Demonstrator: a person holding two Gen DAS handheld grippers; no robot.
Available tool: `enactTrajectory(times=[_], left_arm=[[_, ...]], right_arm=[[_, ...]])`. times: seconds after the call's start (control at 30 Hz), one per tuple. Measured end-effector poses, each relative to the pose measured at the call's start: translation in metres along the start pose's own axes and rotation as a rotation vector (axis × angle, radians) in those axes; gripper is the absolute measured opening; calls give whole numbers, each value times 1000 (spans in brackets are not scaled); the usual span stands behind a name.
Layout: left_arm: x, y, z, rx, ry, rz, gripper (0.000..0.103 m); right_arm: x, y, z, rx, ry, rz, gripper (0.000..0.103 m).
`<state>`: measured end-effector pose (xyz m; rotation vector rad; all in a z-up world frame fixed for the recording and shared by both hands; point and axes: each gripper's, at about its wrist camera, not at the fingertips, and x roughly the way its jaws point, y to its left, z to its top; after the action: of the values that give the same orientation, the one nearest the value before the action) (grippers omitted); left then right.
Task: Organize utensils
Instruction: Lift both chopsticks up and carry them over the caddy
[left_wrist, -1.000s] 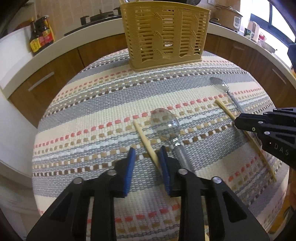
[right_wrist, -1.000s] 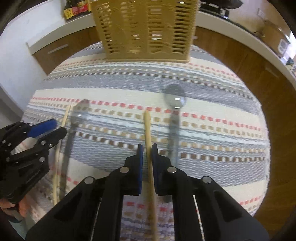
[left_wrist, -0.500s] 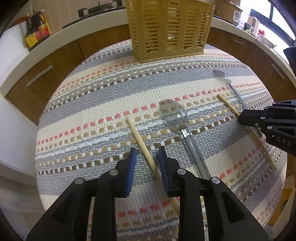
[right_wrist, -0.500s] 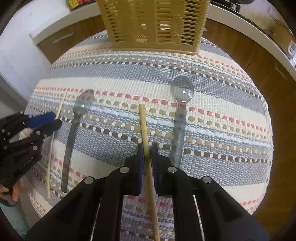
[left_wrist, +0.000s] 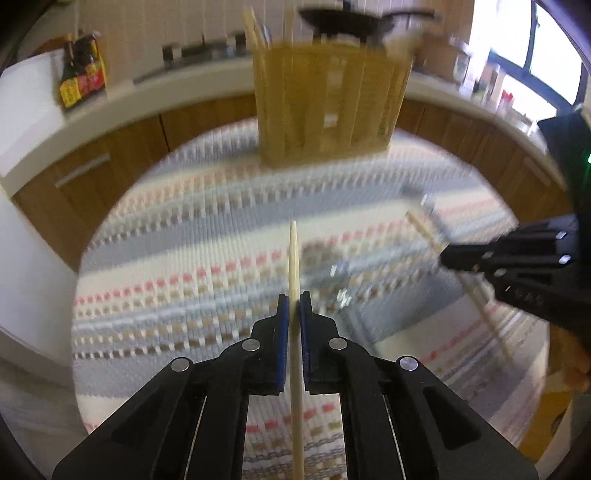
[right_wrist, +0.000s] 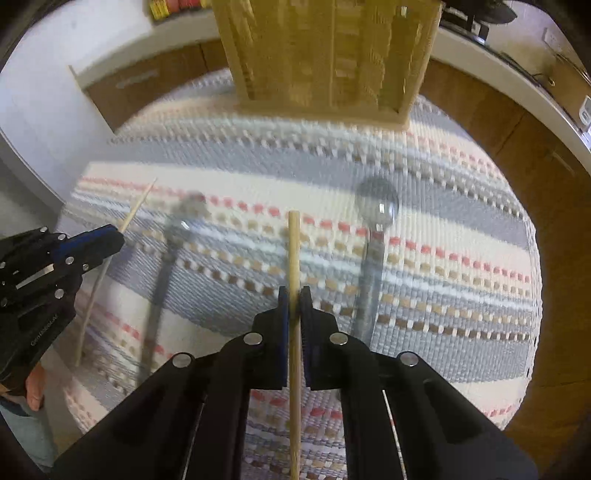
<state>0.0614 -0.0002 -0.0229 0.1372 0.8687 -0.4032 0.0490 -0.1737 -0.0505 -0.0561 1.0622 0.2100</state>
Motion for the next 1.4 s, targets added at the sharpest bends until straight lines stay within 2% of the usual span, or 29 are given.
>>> enactTrajectory(times=[0.1, 0.33, 0.63, 0.83, 1.0, 1.13, 1.4], left_arm=[[-26, 3, 11, -21, -101, -29, 4], [-79, 2, 46, -57, -330, -103, 4], [-126, -18, 108, -67, -619, -123, 4], [-131, -32, 153, -67, -778, -115, 4], [-112, -34, 188, -88, -833, -78, 4], [-82, -28, 211, -133, -848, -68, 4], [-45, -22, 221, -164, -899, 17, 4]], right_arm=[[-26, 0, 8, -8, -89, 31, 4], [-84, 8, 37, -55, -273, 20, 4], [-141, -8, 85, -33, -491, 29, 4], [-158, -32, 117, 0, -637, 23, 4], [-159, -60, 142, 25, -751, 46, 4], [-153, -79, 164, 48, -796, 64, 4], [-127, -96, 200, 63, -876, 17, 4]])
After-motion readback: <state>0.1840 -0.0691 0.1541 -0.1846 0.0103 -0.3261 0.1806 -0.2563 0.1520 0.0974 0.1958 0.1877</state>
